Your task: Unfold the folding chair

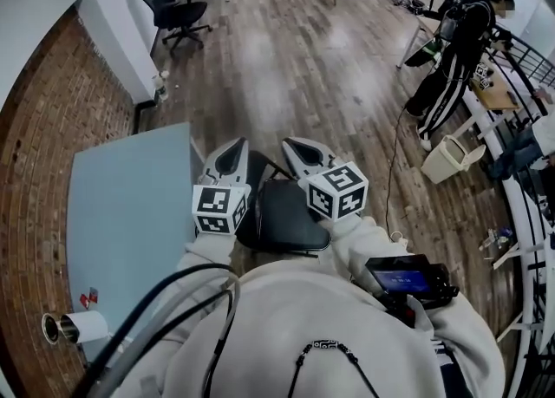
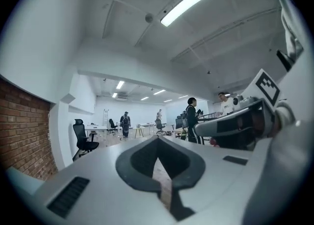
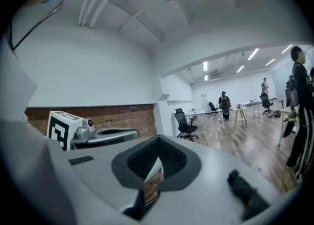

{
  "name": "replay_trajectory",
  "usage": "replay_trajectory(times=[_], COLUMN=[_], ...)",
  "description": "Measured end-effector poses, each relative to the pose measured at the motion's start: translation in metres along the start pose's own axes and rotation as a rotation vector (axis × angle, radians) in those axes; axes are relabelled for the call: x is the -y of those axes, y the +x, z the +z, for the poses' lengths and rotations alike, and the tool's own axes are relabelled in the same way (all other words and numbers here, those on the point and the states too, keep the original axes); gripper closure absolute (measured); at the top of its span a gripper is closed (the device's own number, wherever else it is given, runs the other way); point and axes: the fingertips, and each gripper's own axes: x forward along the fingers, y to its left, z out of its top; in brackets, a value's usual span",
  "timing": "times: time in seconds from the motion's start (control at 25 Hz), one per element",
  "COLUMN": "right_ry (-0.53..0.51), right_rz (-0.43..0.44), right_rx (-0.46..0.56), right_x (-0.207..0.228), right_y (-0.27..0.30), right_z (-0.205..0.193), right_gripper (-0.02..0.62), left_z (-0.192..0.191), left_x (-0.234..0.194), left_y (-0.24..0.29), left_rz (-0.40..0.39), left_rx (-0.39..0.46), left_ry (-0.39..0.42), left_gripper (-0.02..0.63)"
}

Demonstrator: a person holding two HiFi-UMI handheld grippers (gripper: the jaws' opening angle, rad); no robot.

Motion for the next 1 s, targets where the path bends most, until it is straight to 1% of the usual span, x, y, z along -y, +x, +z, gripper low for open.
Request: replay_trajectory(times=[0.2, 0.44, 0.56, 0.72, 0.84, 1.0], right_ry=[0.011, -0.019, -0.016, 0.008, 0.027, -0.009], right_rz=[0.000, -0.003, -0.005, 0.019, 0.007, 0.011], right_rx=[0.020, 0.024, 0.018, 0.023, 0.030, 0.027], right_x=[-0.006, -0.010, -0.011, -0.016, -0.015, -0.019], right_y=[-0.001, -0.007, -0.007, -0.006, -0.004, -0.004], right_z=[0.008, 0.014, 0.013, 0.012, 0.013, 0.017], right_gripper=[0.588, 0.589, 0.589, 0.588, 0.588, 0.589], left_z=[0.000, 0.002, 0.003, 0.003, 0.003, 0.006], left_x=[0.009, 0.021, 0.018, 0.011, 0.007, 0.005], left_y=[-0.008, -0.011, -0.015, -0.022, -0.025, -0.027], left_rz=[-0.023, -0.043, -0.036, -0.026, -0.028, -0.031], left_rx=[0.002, 0.002, 0.003, 0.009, 0.013, 0.015], left_ry=[-0.018, -0.020, -0.025, -0.034, -0.035, -0.035], left_gripper=[0.602, 0.602, 0.603, 0.602, 0.602, 0.601])
